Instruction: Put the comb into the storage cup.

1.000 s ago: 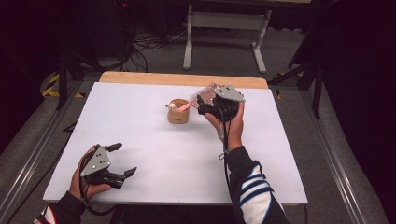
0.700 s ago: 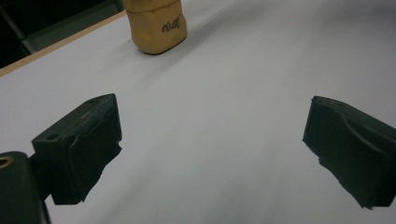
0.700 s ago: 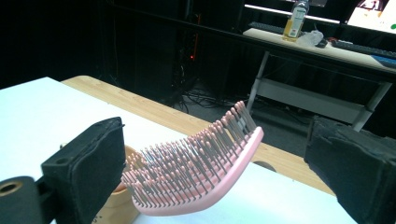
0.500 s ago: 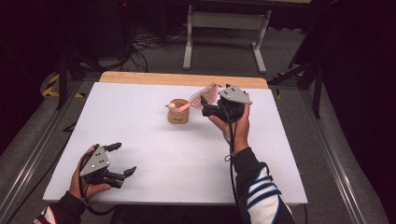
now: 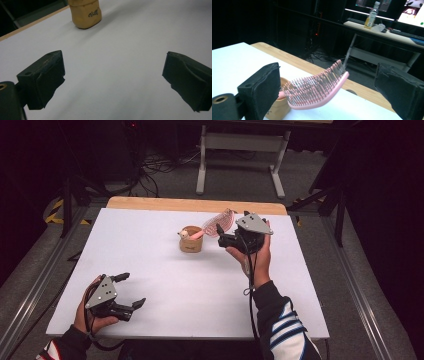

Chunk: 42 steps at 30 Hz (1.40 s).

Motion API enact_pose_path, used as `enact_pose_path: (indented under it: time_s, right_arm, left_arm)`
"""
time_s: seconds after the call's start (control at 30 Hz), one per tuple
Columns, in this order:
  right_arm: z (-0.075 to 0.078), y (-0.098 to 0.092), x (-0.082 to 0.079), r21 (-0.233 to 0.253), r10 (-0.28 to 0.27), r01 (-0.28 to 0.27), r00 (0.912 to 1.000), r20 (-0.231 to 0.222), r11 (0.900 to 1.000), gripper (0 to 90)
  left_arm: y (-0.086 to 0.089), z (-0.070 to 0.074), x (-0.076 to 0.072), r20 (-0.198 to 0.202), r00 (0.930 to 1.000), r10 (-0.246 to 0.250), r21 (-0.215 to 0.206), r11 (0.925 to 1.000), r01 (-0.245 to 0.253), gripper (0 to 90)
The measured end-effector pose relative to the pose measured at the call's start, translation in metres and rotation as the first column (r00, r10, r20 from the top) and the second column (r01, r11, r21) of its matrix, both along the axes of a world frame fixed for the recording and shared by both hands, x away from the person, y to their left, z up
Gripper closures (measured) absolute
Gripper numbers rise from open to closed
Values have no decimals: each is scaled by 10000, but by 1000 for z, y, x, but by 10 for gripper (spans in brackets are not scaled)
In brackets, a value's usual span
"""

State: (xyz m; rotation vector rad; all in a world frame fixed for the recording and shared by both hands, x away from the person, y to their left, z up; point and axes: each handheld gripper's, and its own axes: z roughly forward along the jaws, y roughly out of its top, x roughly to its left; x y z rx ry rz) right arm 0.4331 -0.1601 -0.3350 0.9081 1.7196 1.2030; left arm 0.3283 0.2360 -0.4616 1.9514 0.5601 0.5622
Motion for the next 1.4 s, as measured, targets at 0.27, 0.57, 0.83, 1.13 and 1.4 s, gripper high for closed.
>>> enact_pose_path:
  time_s: [0.27,0.57,0.83,1.13,1.4]
  right_arm:
    - [1,-2,-7,37,157,-157,9999,-18,9999,68]
    - [2,-1,-17,-273,273,-269,9995,138,9993,73]
    - [3,-2,-30,-328,483,-470,9981,394,9984,81]
    - [0,-3,-38,-374,689,-675,9969,368,9970,81]
    - [-1,-2,-46,-581,898,-872,9950,433,9945,79]
  left_arm:
    - [0,0,1,1,10000,2,65,10000,-2,50]
    - [1,-1,0,20,10000,55,33,10000,-55,49]
    - [1,-1,1,5,10000,-2,-20,10000,2,44]
    - [1,-1,0,30,10000,38,21,10000,-38,42]
    - [0,-1,0,9,10000,22,34,10000,-22,42]
